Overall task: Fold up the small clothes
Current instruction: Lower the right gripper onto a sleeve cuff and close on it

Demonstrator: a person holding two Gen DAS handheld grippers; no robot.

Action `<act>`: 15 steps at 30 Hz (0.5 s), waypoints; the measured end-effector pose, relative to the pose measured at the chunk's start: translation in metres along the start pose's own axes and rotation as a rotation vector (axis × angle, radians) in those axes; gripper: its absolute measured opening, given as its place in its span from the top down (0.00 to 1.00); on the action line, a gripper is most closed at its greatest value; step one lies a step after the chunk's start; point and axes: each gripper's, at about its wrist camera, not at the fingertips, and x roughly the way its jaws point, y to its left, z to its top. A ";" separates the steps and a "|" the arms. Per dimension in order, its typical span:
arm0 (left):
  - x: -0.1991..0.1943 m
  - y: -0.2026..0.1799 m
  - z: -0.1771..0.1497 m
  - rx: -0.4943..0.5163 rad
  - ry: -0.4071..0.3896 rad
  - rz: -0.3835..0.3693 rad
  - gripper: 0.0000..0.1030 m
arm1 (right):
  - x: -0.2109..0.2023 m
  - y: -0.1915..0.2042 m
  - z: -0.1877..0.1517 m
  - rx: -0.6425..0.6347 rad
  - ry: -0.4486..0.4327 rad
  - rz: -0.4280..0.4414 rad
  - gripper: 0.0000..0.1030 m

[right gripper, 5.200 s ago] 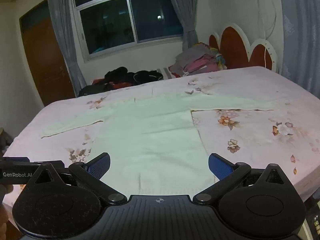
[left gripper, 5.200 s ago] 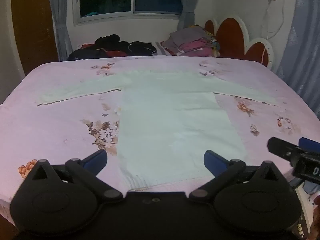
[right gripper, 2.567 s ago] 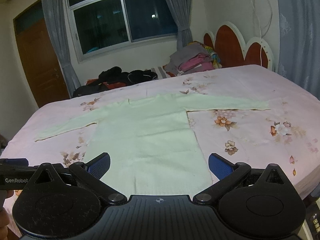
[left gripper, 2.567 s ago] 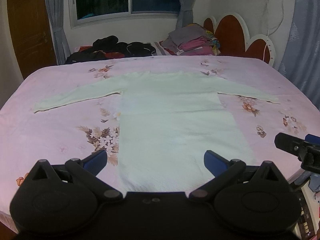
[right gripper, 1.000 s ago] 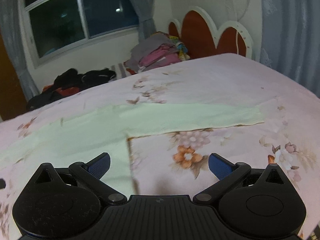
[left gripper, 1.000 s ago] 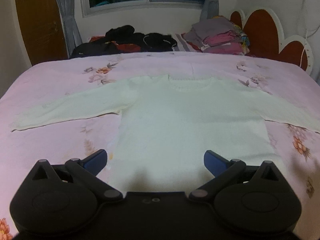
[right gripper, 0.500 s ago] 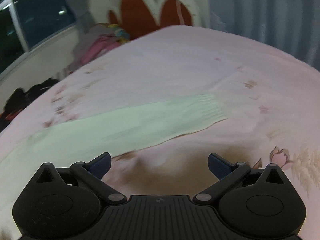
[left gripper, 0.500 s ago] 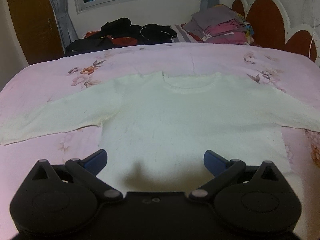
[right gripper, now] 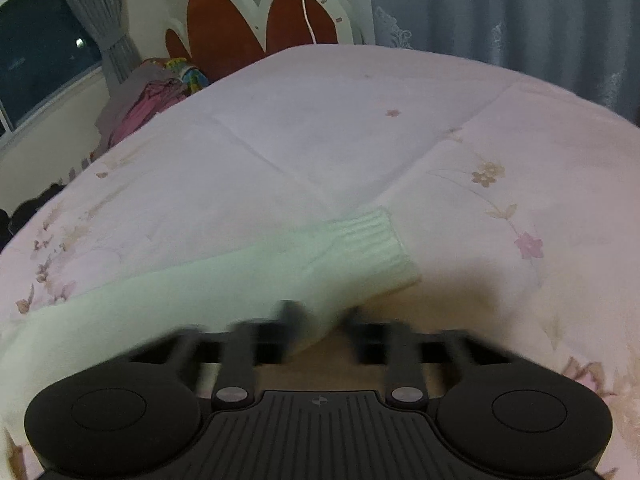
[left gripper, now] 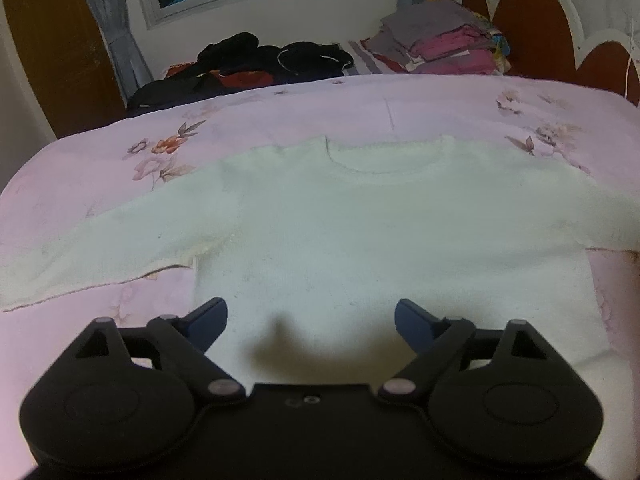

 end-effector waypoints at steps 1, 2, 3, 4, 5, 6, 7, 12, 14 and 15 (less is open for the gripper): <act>0.001 0.000 0.000 0.003 0.003 0.003 0.13 | 0.000 -0.001 0.000 0.007 -0.004 0.005 0.95; 0.002 0.001 0.001 0.006 0.004 0.005 0.13 | -0.002 -0.002 0.000 0.006 -0.013 0.011 0.98; 0.003 0.002 0.001 0.008 0.002 0.006 0.14 | -0.005 -0.001 0.000 0.006 -0.023 0.021 0.98; 0.004 0.003 0.001 0.007 0.003 0.005 0.14 | -0.007 0.001 -0.001 0.005 -0.033 0.034 0.98; 0.004 0.004 0.002 0.004 0.004 0.003 0.15 | -0.013 0.004 -0.001 0.000 -0.050 0.054 0.98; 0.004 0.006 0.003 -0.001 0.005 -0.003 0.15 | -0.013 0.011 0.001 -0.006 -0.061 0.070 0.98; 0.004 0.009 0.004 -0.007 0.005 -0.012 0.16 | -0.016 0.018 0.002 -0.015 -0.073 0.089 0.98; 0.000 0.024 0.006 -0.026 -0.008 -0.020 0.16 | -0.045 0.071 0.001 -0.117 -0.126 0.198 0.98; -0.003 0.031 0.006 -0.030 -0.019 -0.013 0.15 | -0.054 0.098 -0.004 -0.156 -0.137 0.247 0.98; -0.005 0.036 0.006 -0.033 -0.026 -0.007 0.15 | -0.059 0.112 -0.007 -0.176 -0.140 0.272 0.98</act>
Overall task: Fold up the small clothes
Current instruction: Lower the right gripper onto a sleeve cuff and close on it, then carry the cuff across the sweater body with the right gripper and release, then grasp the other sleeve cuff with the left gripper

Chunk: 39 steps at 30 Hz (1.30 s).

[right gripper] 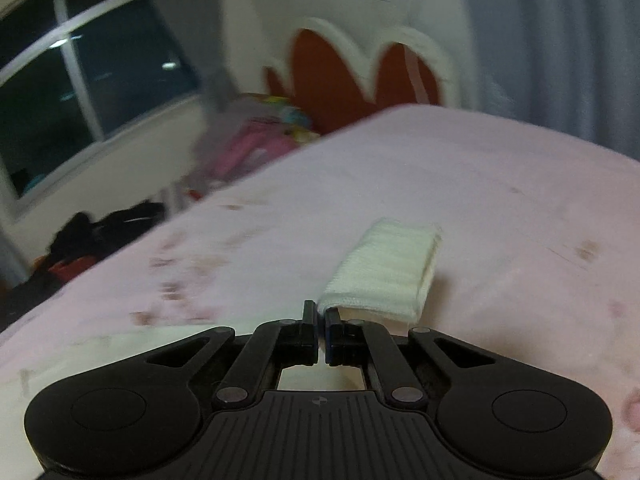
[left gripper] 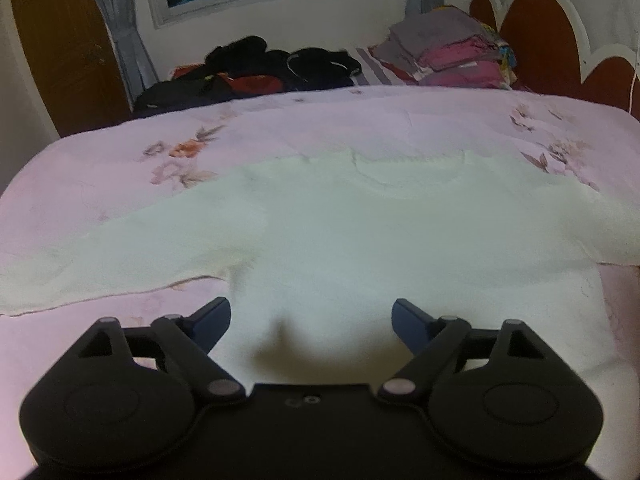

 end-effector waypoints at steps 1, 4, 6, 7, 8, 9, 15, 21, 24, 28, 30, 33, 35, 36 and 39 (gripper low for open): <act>-0.001 0.005 0.000 -0.005 -0.005 0.004 0.15 | 0.000 0.016 -0.001 -0.015 -0.004 0.031 0.98; -0.004 0.023 0.000 -0.028 -0.015 0.010 0.14 | 0.000 0.069 -0.008 -0.057 0.006 0.131 0.98; -0.004 0.038 -0.001 -0.045 -0.018 0.008 0.14 | 0.000 0.105 -0.018 -0.083 0.024 0.195 0.98; -0.003 0.043 0.000 -0.048 -0.019 0.005 0.14 | 0.002 0.124 -0.024 -0.097 0.034 0.224 0.98; -0.001 0.049 -0.001 -0.051 -0.018 0.005 0.14 | 0.003 0.141 -0.031 -0.107 0.045 0.250 0.98; 0.001 0.055 -0.001 -0.052 -0.017 0.007 0.14 | 0.008 0.160 -0.038 -0.117 0.059 0.274 0.98; 0.013 0.087 -0.001 -0.081 -0.010 0.000 0.14 | 0.031 0.248 -0.092 -0.184 0.175 0.383 0.98; 0.024 0.087 0.007 -0.075 -0.014 -0.065 0.14 | 0.037 0.278 -0.137 -0.258 0.270 0.404 0.96; 0.031 0.070 0.011 -0.048 -0.024 -0.131 0.14 | 0.033 0.271 -0.137 -0.232 0.263 0.417 0.55; 0.051 0.040 0.018 -0.052 0.026 -0.263 0.14 | 0.015 0.243 -0.125 -0.232 0.203 0.360 0.36; 0.064 0.024 0.022 -0.086 0.068 -0.327 0.14 | 0.010 0.222 -0.122 -0.213 0.208 0.326 0.36; 0.080 0.001 0.027 -0.097 0.099 -0.378 0.24 | 0.002 0.191 -0.119 -0.205 0.209 0.272 0.36; 0.091 -0.011 0.028 -0.090 0.117 -0.389 0.43 | -0.004 0.174 -0.119 -0.216 0.196 0.235 0.36; 0.096 -0.016 0.029 -0.091 0.126 -0.395 0.46 | -0.007 0.169 -0.119 -0.222 0.192 0.220 0.36; 0.104 -0.025 0.025 -0.115 0.128 -0.405 0.53 | -0.011 0.154 -0.119 -0.224 0.187 0.192 0.36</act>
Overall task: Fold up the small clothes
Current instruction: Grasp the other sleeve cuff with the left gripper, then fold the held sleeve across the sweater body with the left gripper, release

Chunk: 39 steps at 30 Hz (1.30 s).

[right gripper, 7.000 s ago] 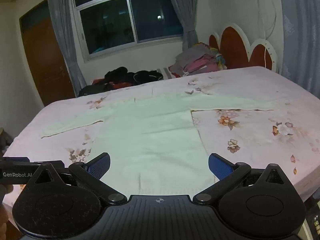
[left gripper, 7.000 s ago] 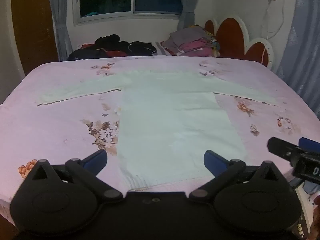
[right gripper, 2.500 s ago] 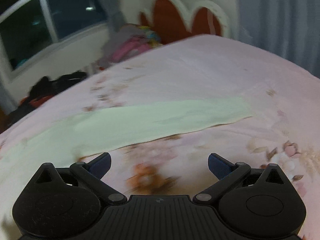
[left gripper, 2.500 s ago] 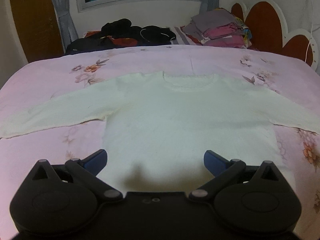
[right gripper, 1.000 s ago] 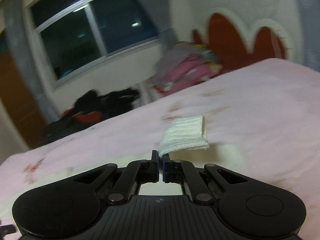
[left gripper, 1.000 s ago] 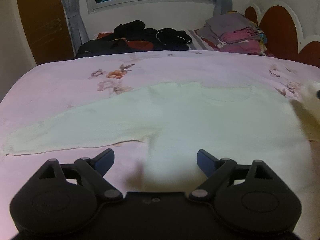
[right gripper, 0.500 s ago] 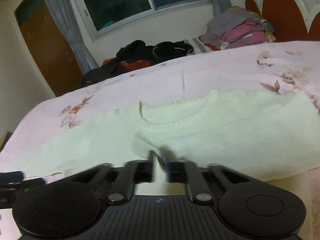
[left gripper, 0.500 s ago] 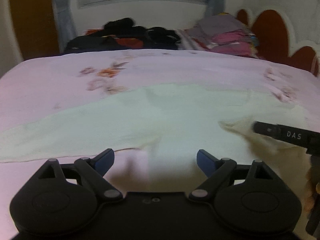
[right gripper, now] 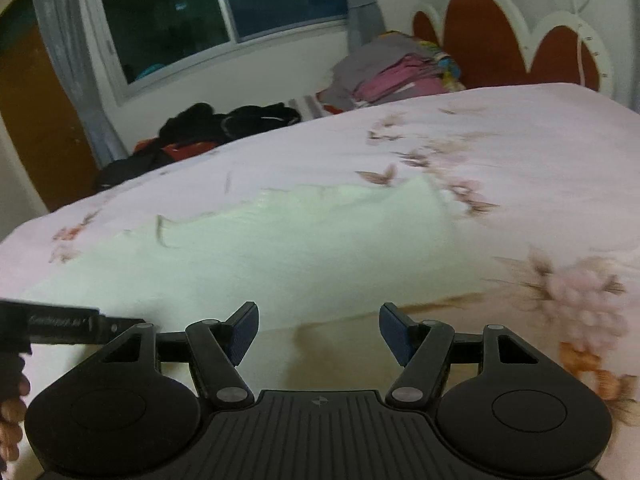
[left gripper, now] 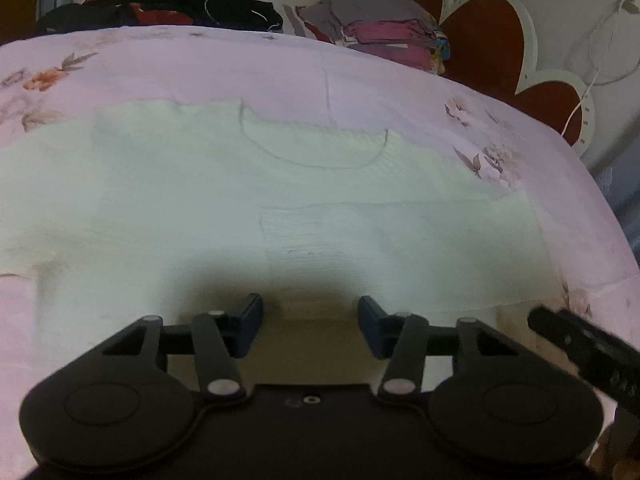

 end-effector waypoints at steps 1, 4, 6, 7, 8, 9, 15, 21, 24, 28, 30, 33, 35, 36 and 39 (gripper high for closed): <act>0.002 -0.002 -0.001 0.001 -0.010 0.001 0.59 | -0.001 -0.004 -0.002 -0.001 0.002 -0.010 0.36; 0.001 -0.004 -0.003 -0.018 -0.026 -0.013 0.87 | 0.000 -0.015 -0.006 0.006 0.010 -0.031 0.36; 0.003 -0.002 -0.001 -0.054 -0.015 -0.052 0.91 | 0.003 -0.019 -0.007 0.018 0.018 -0.042 0.36; 0.003 -0.004 0.001 -0.053 -0.026 -0.052 0.92 | 0.004 -0.021 -0.008 0.023 0.021 -0.047 0.36; 0.000 -0.005 0.002 -0.050 -0.043 -0.054 0.93 | 0.004 -0.023 -0.008 0.028 0.024 -0.048 0.36; -0.005 -0.005 0.004 -0.054 -0.062 -0.062 0.93 | 0.005 -0.025 -0.009 0.032 0.026 -0.049 0.36; -0.060 0.002 0.034 -0.086 -0.206 -0.132 0.93 | 0.020 -0.020 -0.008 0.014 0.056 -0.061 0.36; -0.102 0.036 0.051 -0.108 -0.285 -0.103 0.93 | 0.039 -0.017 -0.001 0.024 0.053 -0.093 0.36; -0.105 0.058 0.048 -0.127 -0.288 -0.036 0.93 | 0.048 -0.017 0.005 0.019 0.053 -0.092 0.36; -0.098 0.081 0.040 -0.170 -0.267 0.025 0.93 | 0.053 -0.015 0.010 0.022 0.057 -0.066 0.56; -0.087 0.087 0.035 -0.172 -0.254 0.056 0.93 | 0.055 -0.016 0.012 0.046 0.072 -0.041 0.67; -0.072 0.097 0.028 -0.157 -0.219 0.106 0.93 | 0.055 -0.016 0.014 0.050 0.080 -0.026 0.70; -0.058 0.108 0.021 -0.154 -0.180 0.131 0.93 | 0.056 -0.021 0.012 0.060 0.093 -0.039 0.92; -0.051 0.109 0.019 -0.153 -0.153 0.143 0.93 | 0.055 -0.025 0.011 0.073 0.098 -0.039 0.92; -0.044 0.106 0.013 -0.131 -0.130 0.177 0.82 | 0.047 -0.028 0.012 0.066 0.105 -0.048 0.92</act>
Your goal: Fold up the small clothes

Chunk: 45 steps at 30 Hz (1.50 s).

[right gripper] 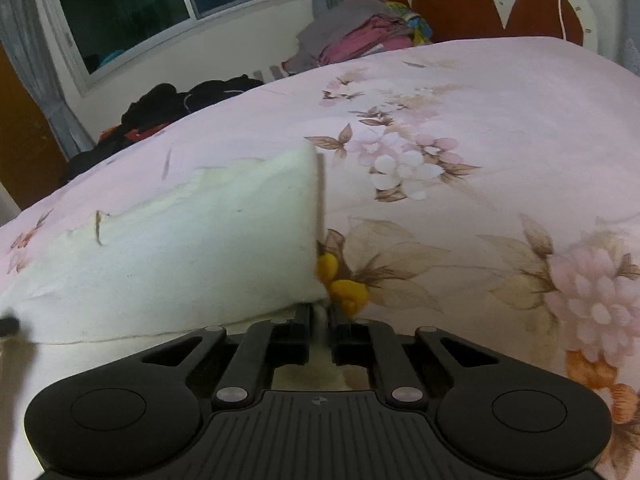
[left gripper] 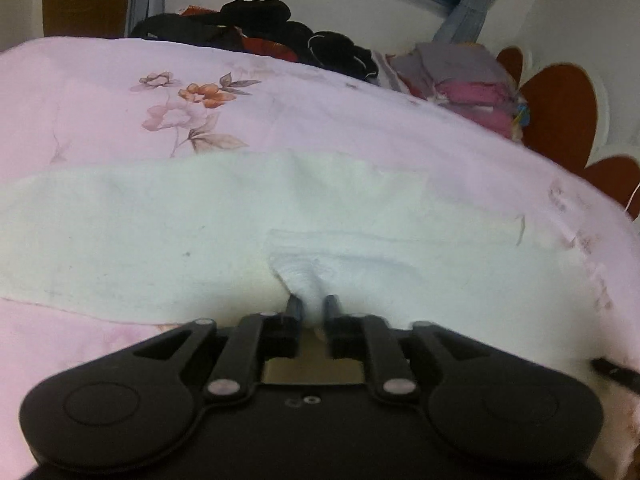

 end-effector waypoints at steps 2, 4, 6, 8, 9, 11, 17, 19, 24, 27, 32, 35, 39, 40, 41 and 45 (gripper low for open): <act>-0.007 0.000 0.000 0.010 -0.017 0.018 0.67 | -0.010 -0.003 0.000 0.011 -0.015 0.003 0.91; -0.018 0.000 0.001 0.022 -0.063 0.066 0.46 | -0.021 -0.006 0.003 0.023 -0.048 0.022 0.82; -0.034 0.002 0.000 0.028 -0.133 0.089 0.43 | -0.026 -0.006 0.010 0.025 -0.085 0.022 0.41; -0.045 0.000 0.000 0.035 -0.158 0.075 0.43 | -0.023 -0.004 0.018 0.018 -0.111 0.027 0.25; -0.048 -0.003 0.000 0.049 -0.161 0.061 0.43 | -0.017 -0.002 0.023 0.010 -0.100 0.025 0.25; -0.047 -0.011 -0.001 0.084 -0.149 0.051 0.43 | -0.002 0.001 0.031 0.006 -0.084 0.034 0.32; -0.019 -0.035 -0.009 0.137 -0.111 0.028 0.43 | 0.044 0.008 0.045 0.029 -0.013 0.034 0.44; -0.010 -0.040 -0.011 0.148 -0.099 0.024 0.43 | 0.050 0.010 0.049 0.024 -0.017 0.023 0.49; 0.006 -0.042 -0.015 0.153 -0.069 0.030 0.43 | 0.050 0.013 0.045 -0.050 -0.024 -0.023 0.87; 0.000 -0.042 -0.014 0.147 -0.076 0.015 0.43 | 0.049 -0.004 0.046 -0.001 -0.032 -0.041 0.87; 0.001 -0.042 -0.009 0.155 -0.098 0.025 0.42 | 0.038 0.001 0.058 -0.014 -0.089 -0.041 0.85; 0.008 -0.041 -0.009 0.147 -0.080 0.031 0.42 | 0.047 0.008 0.067 -0.014 -0.082 -0.021 0.46; 0.015 -0.047 -0.011 0.180 -0.086 0.046 0.40 | 0.067 0.018 0.070 -0.041 -0.059 -0.033 0.44; 0.017 -0.048 -0.011 0.190 -0.086 0.050 0.39 | 0.073 0.018 0.069 -0.056 -0.044 -0.045 0.58; 0.018 -0.048 -0.010 0.201 -0.086 0.054 0.39 | 0.076 0.016 0.068 -0.072 -0.044 -0.057 0.62; 0.020 -0.046 -0.007 0.185 -0.079 0.058 0.39 | 0.076 0.005 0.067 -0.053 -0.054 -0.101 0.62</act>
